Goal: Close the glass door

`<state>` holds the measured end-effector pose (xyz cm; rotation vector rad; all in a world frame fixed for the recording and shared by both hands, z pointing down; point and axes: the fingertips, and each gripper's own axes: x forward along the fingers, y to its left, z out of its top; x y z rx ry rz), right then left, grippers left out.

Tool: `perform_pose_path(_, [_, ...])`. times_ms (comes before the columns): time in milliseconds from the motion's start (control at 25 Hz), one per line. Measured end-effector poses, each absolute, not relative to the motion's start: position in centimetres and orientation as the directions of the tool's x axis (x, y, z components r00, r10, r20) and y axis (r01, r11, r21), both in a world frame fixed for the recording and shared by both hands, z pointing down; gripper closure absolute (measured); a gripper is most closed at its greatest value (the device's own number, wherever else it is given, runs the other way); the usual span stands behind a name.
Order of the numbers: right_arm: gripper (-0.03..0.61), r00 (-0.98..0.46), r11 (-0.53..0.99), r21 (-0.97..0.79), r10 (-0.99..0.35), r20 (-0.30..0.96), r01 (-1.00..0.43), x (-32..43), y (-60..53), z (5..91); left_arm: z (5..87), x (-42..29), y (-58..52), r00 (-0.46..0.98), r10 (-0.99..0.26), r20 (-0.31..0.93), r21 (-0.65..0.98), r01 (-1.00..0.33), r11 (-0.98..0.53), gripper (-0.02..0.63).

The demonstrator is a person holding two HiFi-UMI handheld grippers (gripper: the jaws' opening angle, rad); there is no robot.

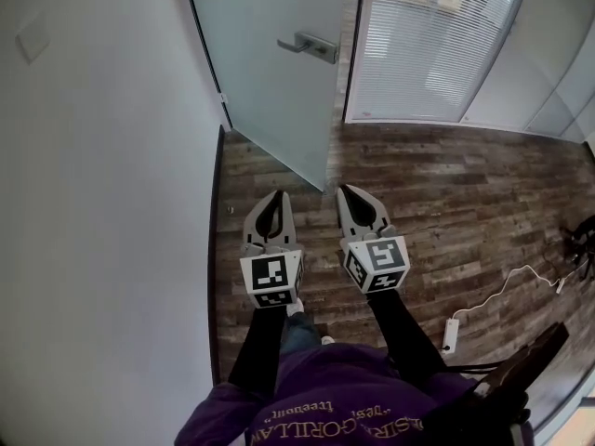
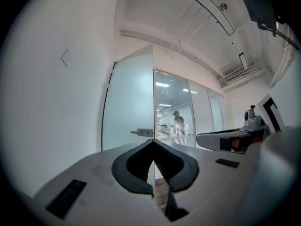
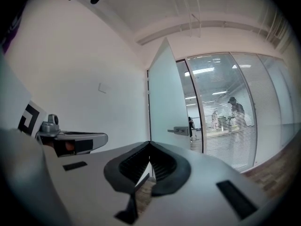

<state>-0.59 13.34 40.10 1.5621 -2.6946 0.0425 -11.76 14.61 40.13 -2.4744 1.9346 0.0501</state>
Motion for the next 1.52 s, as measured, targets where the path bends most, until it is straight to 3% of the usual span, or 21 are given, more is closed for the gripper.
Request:
perform_pose_path(720, [0.585, -0.401, 0.402, 0.022, -0.915, 0.046, -0.915, -6.3, 0.2, 39.6, 39.8, -17.2, 0.3, 0.36, -0.932, -0.037, 0.004, -0.933, -0.36, 0.623])
perform_pose_path(1520, [0.586, -0.462, 0.464, 0.011, -0.884, 0.067, -0.886, -5.2, -16.3, 39.9, 40.2, -16.0, -15.6, 0.29, -0.957, -0.017, 0.012, -0.957, -0.29, 0.623])
